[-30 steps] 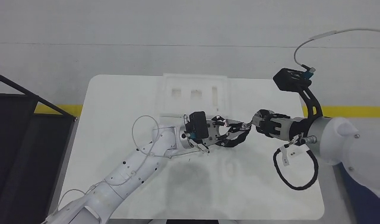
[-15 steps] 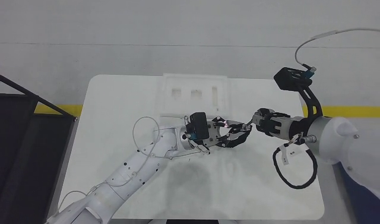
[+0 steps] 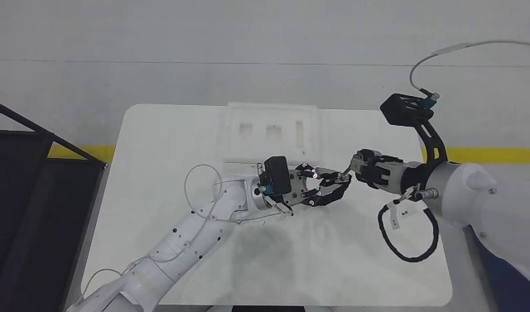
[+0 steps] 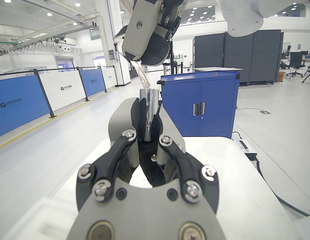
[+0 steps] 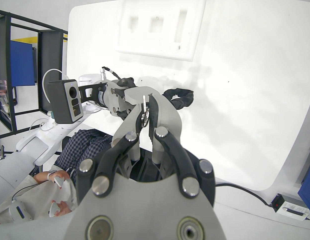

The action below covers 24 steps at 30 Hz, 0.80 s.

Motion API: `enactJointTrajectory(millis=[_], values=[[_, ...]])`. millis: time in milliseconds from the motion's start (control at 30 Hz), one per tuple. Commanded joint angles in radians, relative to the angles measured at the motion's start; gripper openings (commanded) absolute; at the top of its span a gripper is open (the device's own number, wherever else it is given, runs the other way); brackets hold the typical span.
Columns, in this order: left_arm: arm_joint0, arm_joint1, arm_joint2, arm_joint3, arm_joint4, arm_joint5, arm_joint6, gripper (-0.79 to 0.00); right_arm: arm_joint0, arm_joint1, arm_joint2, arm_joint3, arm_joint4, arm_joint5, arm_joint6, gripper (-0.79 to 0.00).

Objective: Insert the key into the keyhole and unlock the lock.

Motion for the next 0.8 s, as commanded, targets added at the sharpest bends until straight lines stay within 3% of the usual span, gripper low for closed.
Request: enactJointTrajectory(millis=[0, 767], values=[[0.001, -0.002, -0.001, -0.001, -0.003, -0.002, -0.003, -0.785, -0.001, -0.001, 0.000, 0.000, -0.003, -0.001, 0.000, -0.785], [0.025, -0.017, -0.034, 0.004, -0.075, 0.002, -0.048, -0.785, -0.020, -0.015, 0.006, 0.000, -0.028, -0.023, 0.000, -0.785]])
